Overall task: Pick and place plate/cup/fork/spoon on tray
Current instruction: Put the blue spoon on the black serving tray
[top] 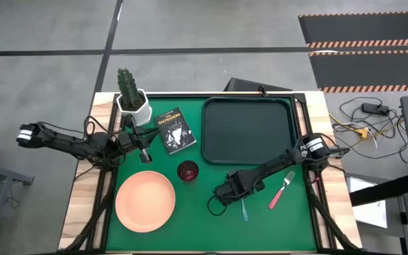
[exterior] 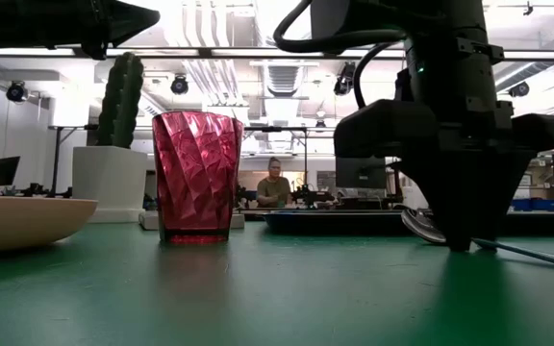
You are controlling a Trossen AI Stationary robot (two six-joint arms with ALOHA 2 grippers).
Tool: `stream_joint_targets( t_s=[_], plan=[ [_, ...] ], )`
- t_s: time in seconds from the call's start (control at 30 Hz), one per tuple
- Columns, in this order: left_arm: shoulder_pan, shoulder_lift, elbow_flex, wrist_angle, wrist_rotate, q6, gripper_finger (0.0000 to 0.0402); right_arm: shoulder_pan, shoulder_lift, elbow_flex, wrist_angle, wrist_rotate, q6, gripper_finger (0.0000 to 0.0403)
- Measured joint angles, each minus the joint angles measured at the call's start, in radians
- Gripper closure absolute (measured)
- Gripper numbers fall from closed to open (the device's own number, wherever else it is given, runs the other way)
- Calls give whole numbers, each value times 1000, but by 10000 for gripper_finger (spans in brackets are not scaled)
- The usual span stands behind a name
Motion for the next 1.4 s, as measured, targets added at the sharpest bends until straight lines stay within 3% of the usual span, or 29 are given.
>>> stream_joint_targets(
  t_s=[0.23, 0.47, 0.63, 0.77, 0.97, 1.17, 1.4],
  plan=[
    [0, 0, 0, 0, 0, 0, 384, -3, 0, -1, 11, -1, 1, 388],
    [0, 0, 0, 0, 0, 0, 384, -21, -50, -5, 2, -28, -9, 393],
    [0, 0, 0, -1, 0, 0, 384, -56, -169, -4, 0, -83, -43, 393],
    [0, 0, 0, -1, 0, 0, 384, -111, -281, -4, -6, -53, -62, 393],
    [0, 0, 0, 0, 0, 0, 384, -274, -408, -3, -25, 44, -195, 394],
    [0, 0, 0, 0, 0, 0, 384, -511, -439, -2, -50, 18, -442, 392],
    [0, -1, -1, 2, 0, 0, 384, -804, -426, -27, -200, 1, -722, 391]
  ],
)
